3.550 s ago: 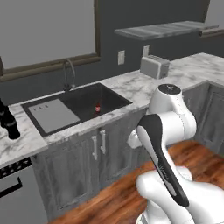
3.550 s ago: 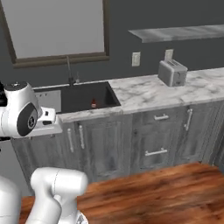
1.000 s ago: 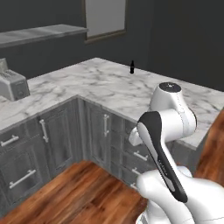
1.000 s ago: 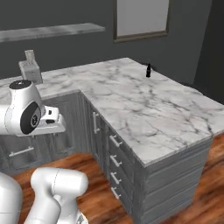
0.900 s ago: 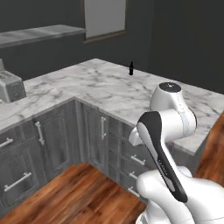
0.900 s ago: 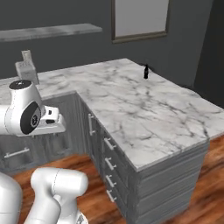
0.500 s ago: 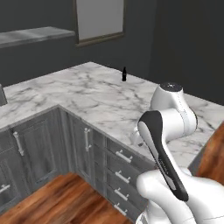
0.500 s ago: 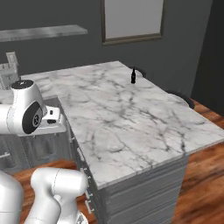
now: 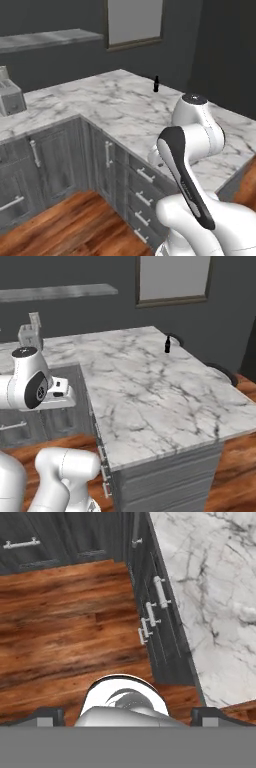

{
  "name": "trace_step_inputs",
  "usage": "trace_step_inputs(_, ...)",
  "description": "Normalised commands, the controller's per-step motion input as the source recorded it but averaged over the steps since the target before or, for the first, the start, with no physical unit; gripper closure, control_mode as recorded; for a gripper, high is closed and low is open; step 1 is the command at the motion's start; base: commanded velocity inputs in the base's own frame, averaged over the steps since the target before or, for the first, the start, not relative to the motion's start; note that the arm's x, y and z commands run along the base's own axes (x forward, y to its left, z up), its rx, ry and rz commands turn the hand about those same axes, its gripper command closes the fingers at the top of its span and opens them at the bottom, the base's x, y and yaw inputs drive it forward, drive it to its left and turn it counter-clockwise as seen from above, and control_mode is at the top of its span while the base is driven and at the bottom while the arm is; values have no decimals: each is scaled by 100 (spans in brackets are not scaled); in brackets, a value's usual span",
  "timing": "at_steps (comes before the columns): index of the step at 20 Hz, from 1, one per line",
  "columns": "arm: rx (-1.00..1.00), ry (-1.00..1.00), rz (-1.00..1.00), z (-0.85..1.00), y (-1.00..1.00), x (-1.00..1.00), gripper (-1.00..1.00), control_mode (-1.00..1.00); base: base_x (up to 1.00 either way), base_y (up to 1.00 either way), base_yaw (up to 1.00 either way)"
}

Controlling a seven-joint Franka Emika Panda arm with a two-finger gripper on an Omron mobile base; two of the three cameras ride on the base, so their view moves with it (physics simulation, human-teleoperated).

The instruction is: Place the large bottle from the dining counter next to the other large bottle outside the sink, and place the small bottle from the dining counter next to the other small bottle inside the sink.

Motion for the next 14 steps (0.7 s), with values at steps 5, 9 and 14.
trace_step_inputs(5, 0, 0, 0, 0, 0, 0, -100, 100, -20, -69, 43)
trace_step_inputs(9, 0, 0, 0, 0, 0, 0, -100, 100, -99, -64, 49)
trace_step_inputs(14, 0, 0, 0, 0, 0, 0, -100, 100, -19, -91, 41)
